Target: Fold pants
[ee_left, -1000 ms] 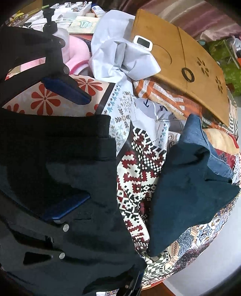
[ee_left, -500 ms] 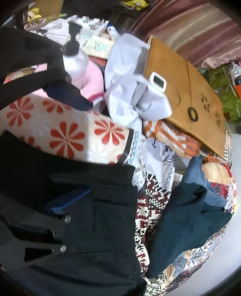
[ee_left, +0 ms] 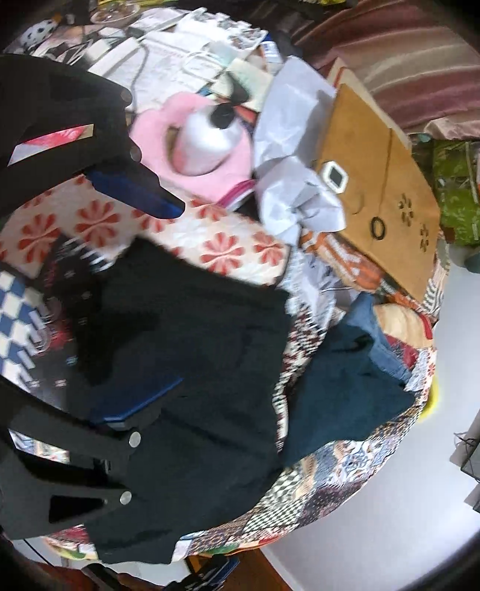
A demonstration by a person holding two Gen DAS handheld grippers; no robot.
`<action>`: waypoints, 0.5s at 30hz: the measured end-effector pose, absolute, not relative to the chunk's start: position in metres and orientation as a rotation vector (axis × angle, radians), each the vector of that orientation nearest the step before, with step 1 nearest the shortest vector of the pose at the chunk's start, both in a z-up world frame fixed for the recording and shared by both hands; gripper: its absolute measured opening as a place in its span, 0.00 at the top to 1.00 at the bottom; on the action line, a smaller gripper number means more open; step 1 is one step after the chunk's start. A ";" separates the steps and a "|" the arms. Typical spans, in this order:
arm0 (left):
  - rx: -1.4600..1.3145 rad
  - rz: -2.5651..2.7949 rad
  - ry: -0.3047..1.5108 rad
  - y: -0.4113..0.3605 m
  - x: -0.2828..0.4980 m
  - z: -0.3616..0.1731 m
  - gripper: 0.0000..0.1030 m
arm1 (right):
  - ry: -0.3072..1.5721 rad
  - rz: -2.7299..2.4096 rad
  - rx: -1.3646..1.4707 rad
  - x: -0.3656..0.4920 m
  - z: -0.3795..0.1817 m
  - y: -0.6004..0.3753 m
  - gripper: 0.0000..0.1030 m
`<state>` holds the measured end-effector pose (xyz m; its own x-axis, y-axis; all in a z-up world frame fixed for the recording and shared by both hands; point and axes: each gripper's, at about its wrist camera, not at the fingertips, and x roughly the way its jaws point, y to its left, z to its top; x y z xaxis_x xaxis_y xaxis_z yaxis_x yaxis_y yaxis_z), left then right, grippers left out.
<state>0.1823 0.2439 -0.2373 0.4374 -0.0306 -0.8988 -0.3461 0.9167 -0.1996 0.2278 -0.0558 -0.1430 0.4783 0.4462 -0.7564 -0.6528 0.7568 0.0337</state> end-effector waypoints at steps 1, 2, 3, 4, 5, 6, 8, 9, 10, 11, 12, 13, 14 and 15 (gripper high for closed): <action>-0.398 0.196 1.117 0.242 0.179 -0.241 0.16 | 0.824 0.682 -0.283 0.219 -0.142 -0.060 0.62; -0.411 0.192 1.126 0.240 0.177 -0.244 0.16 | 0.822 0.682 -0.286 0.214 -0.144 -0.062 0.61; -0.428 0.189 1.137 0.239 0.173 -0.248 0.16 | 0.822 0.679 -0.286 0.207 -0.145 -0.066 0.60; -0.449 0.186 1.148 0.238 0.170 -0.252 0.16 | 0.827 0.678 -0.280 0.201 -0.148 -0.071 0.58; -0.476 0.185 1.163 0.237 0.168 -0.257 0.16 | 0.842 0.676 -0.272 0.195 -0.153 -0.076 0.57; -0.500 0.175 1.184 0.236 0.166 -0.263 0.16 | 0.852 0.675 -0.269 0.191 -0.157 -0.079 0.57; -0.534 0.144 1.210 0.232 0.164 -0.270 0.16 | 0.881 0.677 -0.266 0.183 -0.170 -0.086 0.57; -0.559 0.132 1.217 0.231 0.164 -0.273 0.16 | 0.895 0.674 -0.268 0.179 -0.176 -0.089 0.57; -0.580 0.120 1.221 0.230 0.163 -0.275 0.16 | 0.911 0.672 -0.271 0.176 -0.182 -0.092 0.57; -0.610 0.105 1.224 0.229 0.164 -0.277 0.16 | 0.923 0.670 -0.275 0.172 -0.186 -0.095 0.57; -0.643 0.093 1.224 0.229 0.164 -0.279 0.17 | 0.929 0.671 -0.269 0.169 -0.191 -0.099 0.56; -0.671 0.082 1.224 0.229 0.165 -0.281 0.18 | 0.921 0.672 -0.237 0.167 -0.193 -0.105 0.53; -0.710 0.073 1.223 0.230 0.166 -0.284 0.23 | 0.930 0.669 -0.212 0.165 -0.193 -0.111 0.52; -0.733 0.070 1.224 0.230 0.167 -0.285 0.30 | 0.942 0.672 -0.194 0.163 -0.194 -0.114 0.52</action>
<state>0.1671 0.2305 -0.2847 0.3678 -0.3292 -0.8697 -0.4257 0.7719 -0.4722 0.1626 -0.1138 -0.1936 0.4043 0.4467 -0.7982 -0.6090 0.7825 0.1294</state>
